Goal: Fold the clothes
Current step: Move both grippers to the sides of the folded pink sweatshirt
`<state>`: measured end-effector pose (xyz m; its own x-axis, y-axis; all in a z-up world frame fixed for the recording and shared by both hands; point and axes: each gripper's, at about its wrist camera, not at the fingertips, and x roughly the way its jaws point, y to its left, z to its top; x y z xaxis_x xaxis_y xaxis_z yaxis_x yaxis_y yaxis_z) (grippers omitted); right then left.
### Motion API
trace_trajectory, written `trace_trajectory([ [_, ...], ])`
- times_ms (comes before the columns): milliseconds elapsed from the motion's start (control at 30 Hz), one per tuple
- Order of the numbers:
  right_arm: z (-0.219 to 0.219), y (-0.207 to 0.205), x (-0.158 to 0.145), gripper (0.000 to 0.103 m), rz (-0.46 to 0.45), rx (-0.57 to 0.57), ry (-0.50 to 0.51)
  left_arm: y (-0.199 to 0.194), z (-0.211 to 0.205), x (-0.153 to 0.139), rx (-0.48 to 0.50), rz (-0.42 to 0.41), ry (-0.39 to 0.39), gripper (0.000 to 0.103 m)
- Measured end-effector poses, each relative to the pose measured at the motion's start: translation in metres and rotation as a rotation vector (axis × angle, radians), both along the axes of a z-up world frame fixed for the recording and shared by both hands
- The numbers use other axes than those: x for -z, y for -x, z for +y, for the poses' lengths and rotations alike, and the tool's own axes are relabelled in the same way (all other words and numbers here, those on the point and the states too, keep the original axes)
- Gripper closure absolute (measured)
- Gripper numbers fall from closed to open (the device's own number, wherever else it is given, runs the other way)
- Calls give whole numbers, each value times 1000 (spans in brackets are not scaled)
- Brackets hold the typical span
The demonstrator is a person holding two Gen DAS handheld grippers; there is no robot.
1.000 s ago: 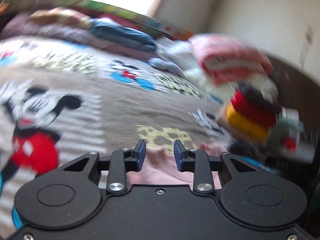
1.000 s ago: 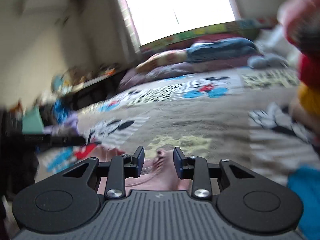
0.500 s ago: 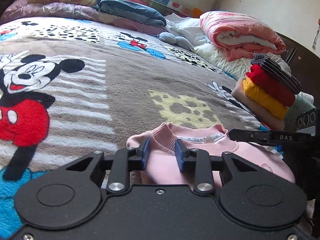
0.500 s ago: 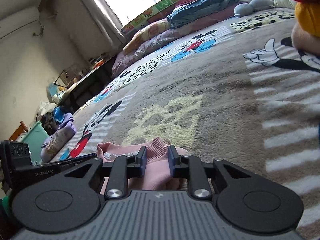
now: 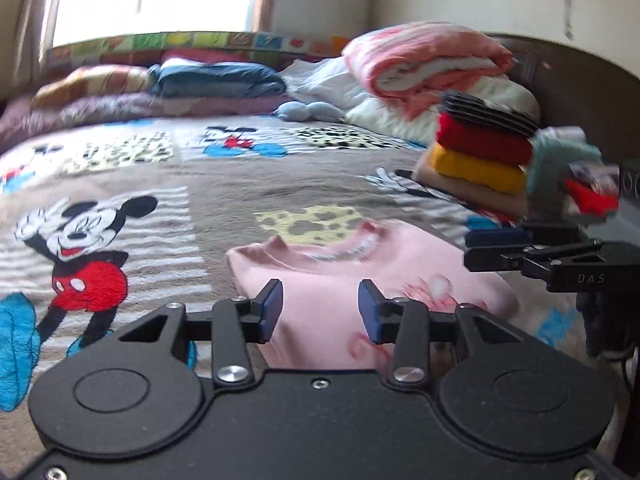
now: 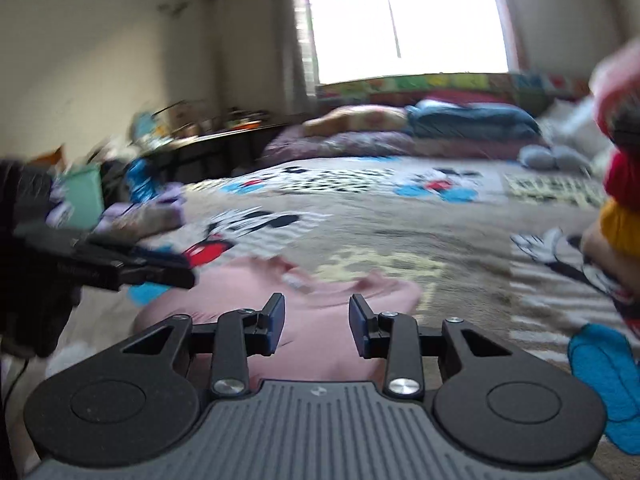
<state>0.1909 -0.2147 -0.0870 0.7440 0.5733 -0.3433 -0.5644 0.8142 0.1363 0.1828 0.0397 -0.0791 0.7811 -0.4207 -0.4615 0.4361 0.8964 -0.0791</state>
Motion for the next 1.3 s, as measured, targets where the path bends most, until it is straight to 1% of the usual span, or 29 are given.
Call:
trace_trajectory([
  [67, 7, 9, 1, 67, -10, -5, 22, 5, -7, 5, 18, -4, -24, 63],
  [167, 7, 3, 13, 67, 58, 30, 6, -1, -12, 19, 0, 39, -38, 63],
  [233, 8, -5, 21, 66, 109, 46, 10, -5, -11, 27, -23, 69, -30, 61],
  [300, 9, -13, 30, 66, 160, 54, 18, -7, -11, 33, -40, 79, -26, 61],
  [367, 10, -14, 34, 65, 173, 55, 15, -8, -10, 37, -57, 90, -19, 59],
  [433, 11, -14, 33, 65, 173, 64, 20, -5, -7, 32, -78, 104, 2, 58],
  [467, 11, -12, 32, 65, 165, 72, 24, -3, -5, 28, -96, 112, 24, 58],
  [533, 4, -4, 25, 65, 140, 104, -25, 4, 4, 20, -133, 114, 94, 57],
  [567, -2, -1, 23, 62, 140, 126, -59, 7, 9, 17, -155, 118, 136, 52],
  [600, -8, 2, 20, 60, 140, 148, -93, 9, 15, 15, -182, 131, 181, 50],
  [667, -19, 3, 18, 51, 171, 190, -156, 8, 23, 16, -224, 173, 259, 48],
  [733, -31, -2, 24, 44, 253, 224, -252, 6, 30, 19, -260, 219, 331, 45],
  [800, -40, -11, 36, 41, 347, 247, -352, 3, 36, 22, -291, 265, 396, 44],
  [900, -50, -23, 56, 36, 473, 260, -482, -5, 36, 30, -312, 333, 447, 42],
  [967, -53, -26, 65, 36, 503, 271, -524, -10, 37, 33, -322, 360, 477, 39],
  [1033, -52, -29, 67, 34, 511, 265, -548, -15, 37, 35, -330, 380, 505, 39],
  [1133, -46, -36, 70, 34, 530, 230, -545, -23, 37, 39, -342, 409, 547, 39],
  [1200, -44, -42, 72, 37, 542, 218, -549, -29, 37, 40, -338, 420, 558, 39],
  [1267, -43, -47, 74, 45, 551, 215, -550, -33, 37, 41, -326, 431, 565, 39],
  [1300, -43, -48, 75, 46, 550, 211, -554, -35, 37, 42, -318, 436, 568, 39],
])
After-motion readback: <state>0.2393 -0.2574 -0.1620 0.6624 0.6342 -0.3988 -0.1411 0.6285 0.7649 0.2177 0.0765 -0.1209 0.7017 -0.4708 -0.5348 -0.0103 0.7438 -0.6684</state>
